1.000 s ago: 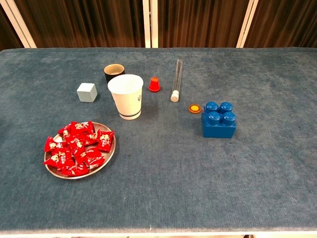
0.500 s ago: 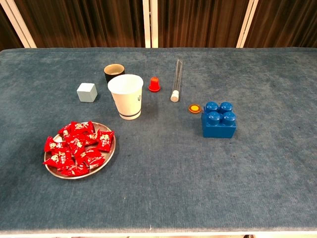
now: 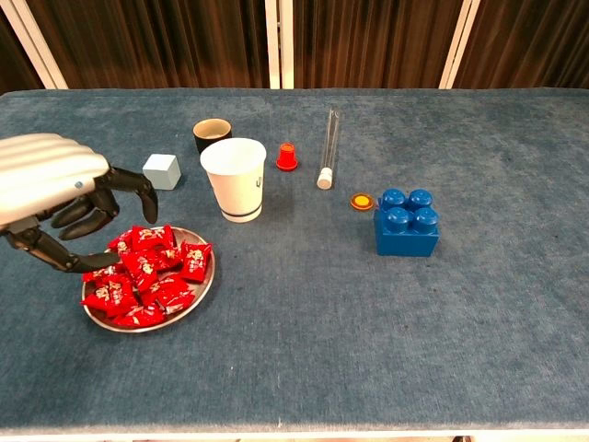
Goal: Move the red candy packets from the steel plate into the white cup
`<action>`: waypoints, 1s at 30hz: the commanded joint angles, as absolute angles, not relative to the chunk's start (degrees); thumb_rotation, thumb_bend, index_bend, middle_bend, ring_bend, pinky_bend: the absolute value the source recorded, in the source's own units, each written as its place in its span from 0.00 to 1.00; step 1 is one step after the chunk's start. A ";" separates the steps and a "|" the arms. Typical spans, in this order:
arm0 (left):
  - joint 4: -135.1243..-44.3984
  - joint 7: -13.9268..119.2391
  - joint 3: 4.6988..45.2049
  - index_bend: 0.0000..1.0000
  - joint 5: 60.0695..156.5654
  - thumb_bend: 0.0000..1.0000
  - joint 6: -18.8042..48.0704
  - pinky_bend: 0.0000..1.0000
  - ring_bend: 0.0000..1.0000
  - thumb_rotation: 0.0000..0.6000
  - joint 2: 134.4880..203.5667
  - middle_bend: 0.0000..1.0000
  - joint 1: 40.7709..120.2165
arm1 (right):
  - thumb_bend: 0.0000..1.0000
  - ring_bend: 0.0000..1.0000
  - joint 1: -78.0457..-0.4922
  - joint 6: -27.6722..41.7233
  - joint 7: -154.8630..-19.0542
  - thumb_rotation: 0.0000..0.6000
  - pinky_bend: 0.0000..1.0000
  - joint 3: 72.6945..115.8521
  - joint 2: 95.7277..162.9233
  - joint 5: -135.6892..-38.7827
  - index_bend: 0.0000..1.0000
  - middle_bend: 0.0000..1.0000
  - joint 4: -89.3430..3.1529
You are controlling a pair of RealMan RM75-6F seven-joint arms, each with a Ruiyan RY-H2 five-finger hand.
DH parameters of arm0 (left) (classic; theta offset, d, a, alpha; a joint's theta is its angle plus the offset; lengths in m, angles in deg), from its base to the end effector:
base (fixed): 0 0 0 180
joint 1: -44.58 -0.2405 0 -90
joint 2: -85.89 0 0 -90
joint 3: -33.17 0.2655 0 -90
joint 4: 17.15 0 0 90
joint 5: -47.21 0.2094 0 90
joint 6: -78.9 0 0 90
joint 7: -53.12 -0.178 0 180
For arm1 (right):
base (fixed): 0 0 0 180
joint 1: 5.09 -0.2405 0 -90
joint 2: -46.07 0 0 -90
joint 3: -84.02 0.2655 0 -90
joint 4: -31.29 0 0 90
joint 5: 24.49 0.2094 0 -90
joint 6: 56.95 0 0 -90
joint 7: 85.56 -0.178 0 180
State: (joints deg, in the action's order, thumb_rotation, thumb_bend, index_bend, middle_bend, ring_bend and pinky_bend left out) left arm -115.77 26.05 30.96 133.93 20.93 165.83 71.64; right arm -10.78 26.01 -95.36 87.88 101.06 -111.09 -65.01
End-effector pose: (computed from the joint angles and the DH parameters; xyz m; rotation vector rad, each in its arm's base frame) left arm -0.1726 0.2703 -0.0107 -2.0974 -0.7233 -0.8676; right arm -0.3100 -0.2233 0.2052 1.3826 -0.9642 0.9772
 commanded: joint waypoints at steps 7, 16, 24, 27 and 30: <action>-116.00 21.14 31.52 0.38 127.62 0.23 25.14 0.79 0.78 1.00 166.17 0.84 74.07 | 0.16 0.00 -10.97 25.34 -95.17 1.00 0.09 87.96 101.64 -110.33 0.00 0.06 -64.65; -114.47 20.71 31.97 0.38 124.60 0.23 26.67 0.79 0.78 1.00 167.79 0.84 75.77 | 0.16 0.00 -11.40 24.12 -95.03 1.00 0.09 88.10 102.08 -109.36 0.00 0.06 -64.24; -112.37 21.63 32.46 0.54 123.64 0.37 26.65 0.79 0.78 1.00 169.44 0.84 76.67 | 0.16 0.00 -11.74 23.42 -94.37 1.00 0.09 88.33 102.18 -108.67 0.00 0.06 -64.17; -113.02 23.72 32.16 0.58 124.38 0.41 25.18 0.79 0.79 1.00 169.00 0.85 76.43 | 0.16 0.00 -11.76 23.53 -94.29 1.00 0.09 88.41 102.12 -108.69 0.00 0.06 -64.27; -115.02 26.36 31.61 0.59 125.42 0.42 23.56 0.79 0.79 1.00 167.68 0.85 76.21 | 0.16 0.00 -11.71 23.75 -94.35 1.00 0.09 88.45 102.05 -108.84 0.00 0.06 -64.32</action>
State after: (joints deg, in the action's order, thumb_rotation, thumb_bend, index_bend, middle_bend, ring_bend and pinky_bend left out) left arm -113.77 24.87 32.02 124.65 24.65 168.55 76.39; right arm -11.72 23.73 -94.34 88.45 102.06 -108.82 -64.32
